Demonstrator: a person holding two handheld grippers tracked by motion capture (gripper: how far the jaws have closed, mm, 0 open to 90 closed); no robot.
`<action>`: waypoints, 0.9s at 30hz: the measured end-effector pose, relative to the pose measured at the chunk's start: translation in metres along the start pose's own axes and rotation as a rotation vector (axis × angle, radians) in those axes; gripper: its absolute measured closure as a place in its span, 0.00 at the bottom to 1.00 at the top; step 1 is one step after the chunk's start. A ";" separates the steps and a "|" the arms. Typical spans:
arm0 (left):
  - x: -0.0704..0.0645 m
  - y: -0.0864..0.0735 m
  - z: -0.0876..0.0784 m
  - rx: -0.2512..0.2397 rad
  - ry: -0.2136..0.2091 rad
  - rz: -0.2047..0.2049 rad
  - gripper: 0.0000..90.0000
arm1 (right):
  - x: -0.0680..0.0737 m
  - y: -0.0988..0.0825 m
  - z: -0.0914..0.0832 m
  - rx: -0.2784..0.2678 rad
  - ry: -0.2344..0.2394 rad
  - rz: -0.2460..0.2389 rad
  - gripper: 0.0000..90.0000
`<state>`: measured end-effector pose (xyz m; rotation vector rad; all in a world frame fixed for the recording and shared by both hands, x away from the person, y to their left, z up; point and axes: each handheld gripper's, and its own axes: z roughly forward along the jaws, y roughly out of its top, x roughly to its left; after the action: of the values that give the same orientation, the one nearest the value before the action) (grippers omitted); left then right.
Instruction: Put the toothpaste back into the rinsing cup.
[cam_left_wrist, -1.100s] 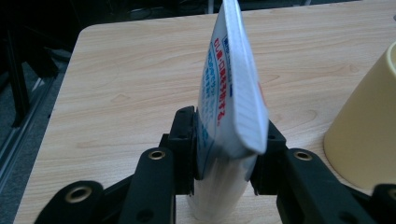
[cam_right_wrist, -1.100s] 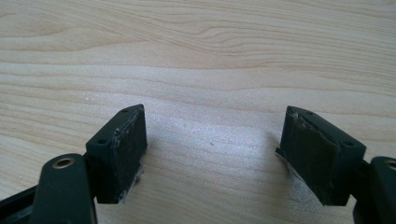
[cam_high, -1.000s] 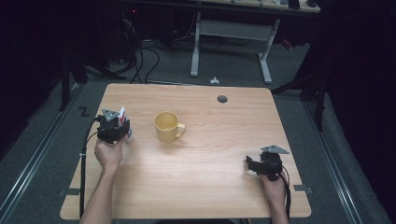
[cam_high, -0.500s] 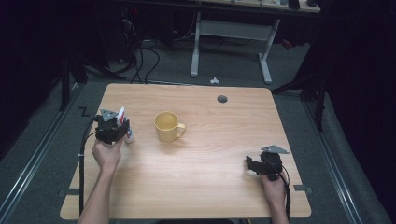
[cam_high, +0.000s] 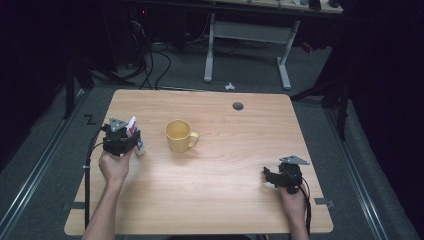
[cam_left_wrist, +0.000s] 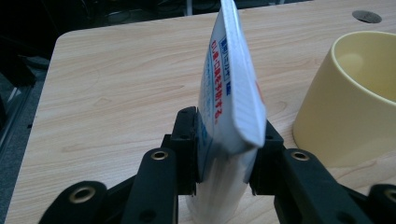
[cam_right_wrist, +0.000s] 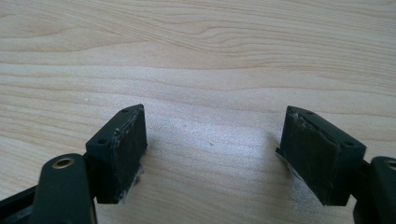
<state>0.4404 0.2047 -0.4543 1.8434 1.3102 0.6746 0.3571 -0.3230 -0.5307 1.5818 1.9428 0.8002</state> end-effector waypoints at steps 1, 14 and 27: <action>0.000 0.000 -0.001 -0.002 -0.002 -0.001 0.76 | 0.000 0.000 0.000 0.000 0.000 0.000 0.25; -0.007 0.000 -0.009 0.007 -0.039 0.024 0.76 | 0.000 0.000 0.000 0.000 0.000 0.000 0.25; -0.013 0.001 -0.018 -0.002 -0.080 0.039 0.77 | 0.000 0.000 0.000 0.000 0.000 0.000 0.25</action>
<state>0.4230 0.1976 -0.4432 1.8795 1.2248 0.6163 0.3571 -0.3230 -0.5307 1.5817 1.9427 0.8003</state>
